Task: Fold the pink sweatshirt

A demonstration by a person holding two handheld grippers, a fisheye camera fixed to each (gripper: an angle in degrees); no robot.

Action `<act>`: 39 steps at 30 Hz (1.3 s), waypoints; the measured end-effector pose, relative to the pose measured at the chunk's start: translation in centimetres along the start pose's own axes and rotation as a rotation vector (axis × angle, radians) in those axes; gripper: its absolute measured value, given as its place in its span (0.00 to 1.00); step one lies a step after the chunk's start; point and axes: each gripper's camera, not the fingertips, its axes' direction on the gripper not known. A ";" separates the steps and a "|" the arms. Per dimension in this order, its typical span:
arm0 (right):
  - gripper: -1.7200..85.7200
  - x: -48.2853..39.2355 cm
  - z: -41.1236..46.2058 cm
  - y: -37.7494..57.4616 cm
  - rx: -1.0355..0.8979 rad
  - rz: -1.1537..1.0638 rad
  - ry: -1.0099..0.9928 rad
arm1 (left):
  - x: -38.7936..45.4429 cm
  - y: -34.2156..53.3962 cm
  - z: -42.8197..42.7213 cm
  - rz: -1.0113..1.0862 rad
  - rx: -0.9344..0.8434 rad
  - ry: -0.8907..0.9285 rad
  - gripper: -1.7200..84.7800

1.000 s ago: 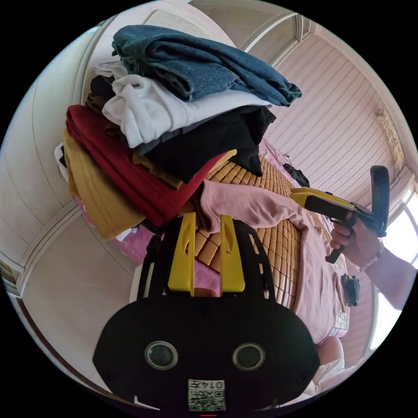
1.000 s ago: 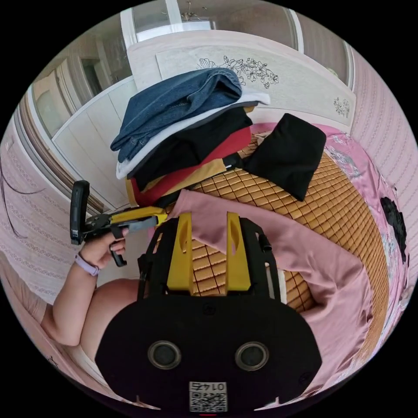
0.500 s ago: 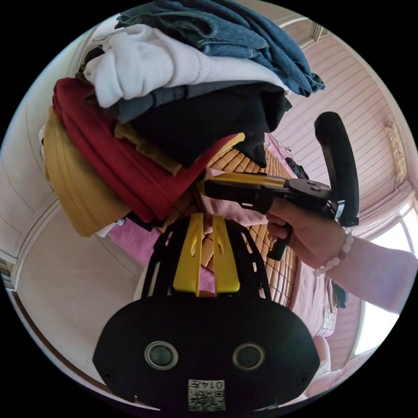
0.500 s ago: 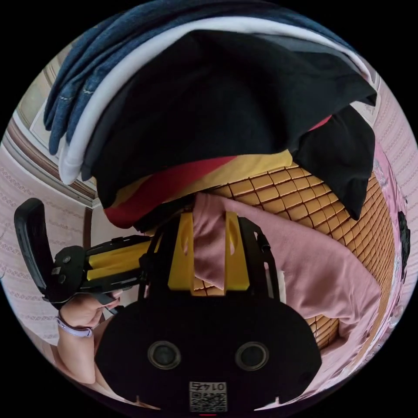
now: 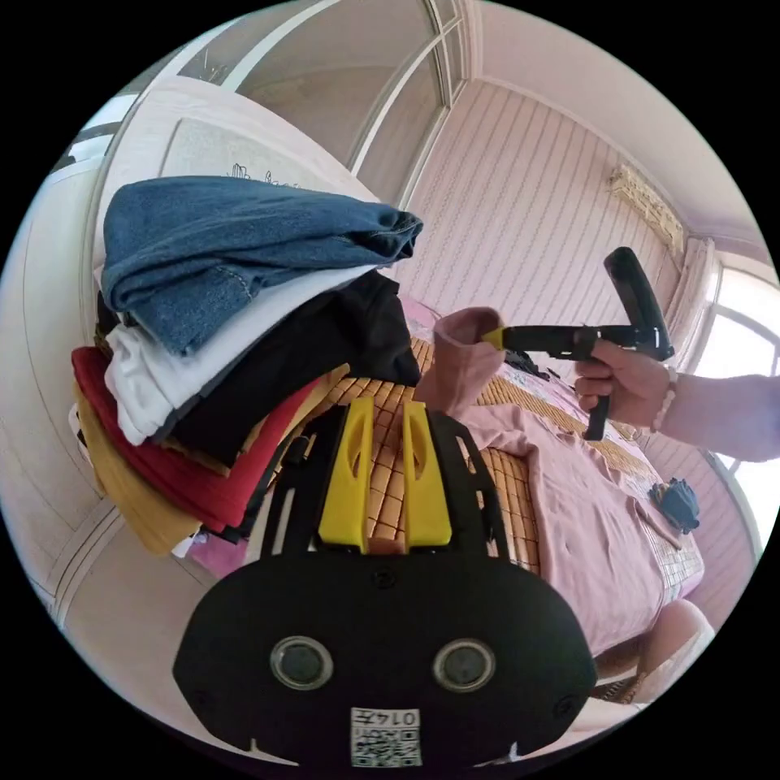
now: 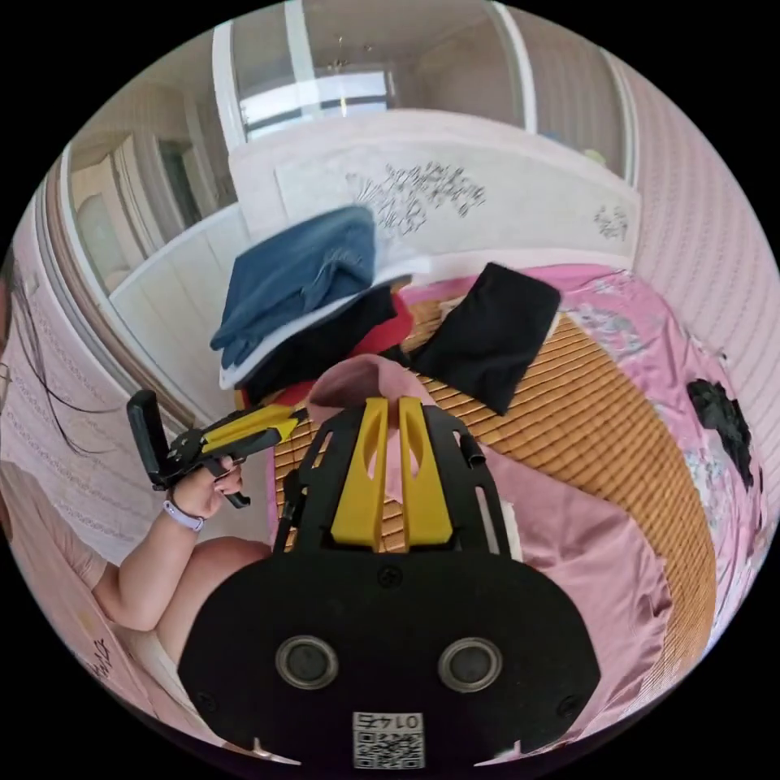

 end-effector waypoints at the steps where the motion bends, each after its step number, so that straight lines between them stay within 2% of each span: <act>1: 0.04 2.5 -5.6 0.8 0.080 0.058 0.050 | 0.5 0.0 0.5 0.005 -0.008 0.017 0.09; 4: 0.04 6.3 -18.8 5.7 0.227 0.206 0.157 | 3.5 0.1 3.1 0.047 -0.077 0.137 0.10; 7: 0.04 7.0 -28.2 13.9 0.234 0.341 0.290 | 7.0 0.4 4.8 0.117 -0.099 0.214 0.10; 9: 0.05 7.1 -31.5 19.9 0.186 0.463 0.379 | 9.7 0.9 6.2 0.163 -0.131 0.264 0.10; 11: 0.06 8.4 -32.8 29.3 0.042 0.702 0.449 | 11.8 1.5 7.5 0.199 -0.163 0.313 0.10; 14: 0.09 10.0 -31.5 37.9 -0.195 0.900 0.417 | 15.3 2.7 9.7 0.262 -0.232 0.339 0.11; 19: 0.15 12.2 -31.1 39.7 -0.184 0.929 0.392 | 21.1 5.2 13.6 0.378 -0.373 0.317 0.11; 24: 0.15 15.2 -32.3 38.3 -0.162 0.852 0.410 | 28.4 7.2 16.7 0.525 -0.435 0.304 0.11; 30: 0.15 14.9 -30.0 35.2 -0.297 0.560 0.372 | 37.4 8.3 21.3 0.569 -0.447 0.351 0.11; 33: 0.14 16.0 -30.1 35.3 -0.343 0.556 0.401 | 41.7 8.6 24.0 0.624 -0.390 0.301 0.10; 35: 0.09 17.0 -32.3 34.8 -0.352 0.576 0.392 | 43.8 8.4 25.8 0.654 -0.337 0.239 0.09; 37: 0.06 17.5 -34.5 34.1 -0.316 0.580 0.321 | 45.7 7.9 28.4 0.671 -0.350 0.200 0.09; 39: 0.05 17.9 -36.7 33.6 -0.284 0.578 0.248 | 47.4 7.7 32.4 0.661 -0.437 0.187 0.09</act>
